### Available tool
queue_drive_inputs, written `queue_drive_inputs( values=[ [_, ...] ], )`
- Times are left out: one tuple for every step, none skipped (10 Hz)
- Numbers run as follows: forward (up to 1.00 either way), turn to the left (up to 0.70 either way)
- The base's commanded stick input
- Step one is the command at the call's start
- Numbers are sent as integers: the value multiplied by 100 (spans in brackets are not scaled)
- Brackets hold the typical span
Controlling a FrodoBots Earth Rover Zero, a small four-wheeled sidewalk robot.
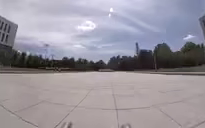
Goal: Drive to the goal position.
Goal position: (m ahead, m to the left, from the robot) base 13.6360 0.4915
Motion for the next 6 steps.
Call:
queue_drive_inputs(
  values=[
    [70, -6],
    [70, 0],
    [70, 0],
    [70, 0],
    [70, 0],
    [70, 0]
  ],
)
